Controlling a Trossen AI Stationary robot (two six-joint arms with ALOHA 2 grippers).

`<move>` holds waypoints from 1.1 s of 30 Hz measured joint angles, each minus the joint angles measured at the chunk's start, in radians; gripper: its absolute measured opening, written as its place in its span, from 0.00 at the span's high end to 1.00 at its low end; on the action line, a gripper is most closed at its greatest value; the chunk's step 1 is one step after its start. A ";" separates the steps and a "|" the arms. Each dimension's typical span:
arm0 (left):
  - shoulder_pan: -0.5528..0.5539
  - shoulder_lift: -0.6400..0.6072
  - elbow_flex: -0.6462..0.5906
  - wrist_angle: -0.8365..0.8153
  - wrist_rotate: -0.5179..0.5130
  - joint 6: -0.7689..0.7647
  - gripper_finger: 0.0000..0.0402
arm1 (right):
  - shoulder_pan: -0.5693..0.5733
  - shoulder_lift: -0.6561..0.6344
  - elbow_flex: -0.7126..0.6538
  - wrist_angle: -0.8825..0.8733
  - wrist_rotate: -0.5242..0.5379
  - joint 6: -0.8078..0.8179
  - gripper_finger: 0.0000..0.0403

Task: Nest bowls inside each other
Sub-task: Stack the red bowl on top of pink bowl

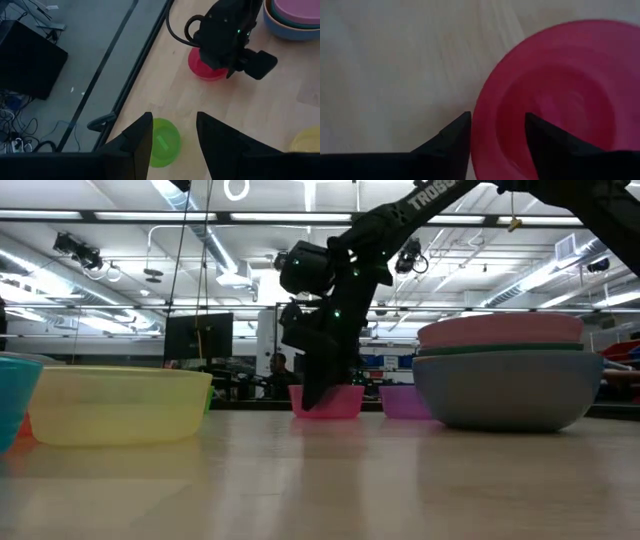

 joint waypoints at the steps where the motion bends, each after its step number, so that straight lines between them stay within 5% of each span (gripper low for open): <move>1: 0.000 0.000 0.000 0.000 0.000 0.000 0.60 | 0.000 0.000 -0.009 0.006 0.000 0.000 0.63; 9: 0.000 0.000 0.000 0.009 0.000 -0.001 0.60 | 0.000 -0.001 -0.011 0.020 -0.043 -0.063 0.97; 16: 0.000 0.000 0.000 0.015 -0.015 0.000 0.60 | 0.064 -0.018 0.122 -0.226 0.050 -0.125 1.00; 22: 0.000 0.007 -0.003 0.019 -0.020 0.004 0.60 | 0.154 -0.165 0.185 -0.429 0.133 -0.118 1.00; 33: 0.000 0.006 -0.218 0.058 -0.012 0.000 0.60 | 0.366 -0.419 0.137 -0.748 0.110 0.234 1.00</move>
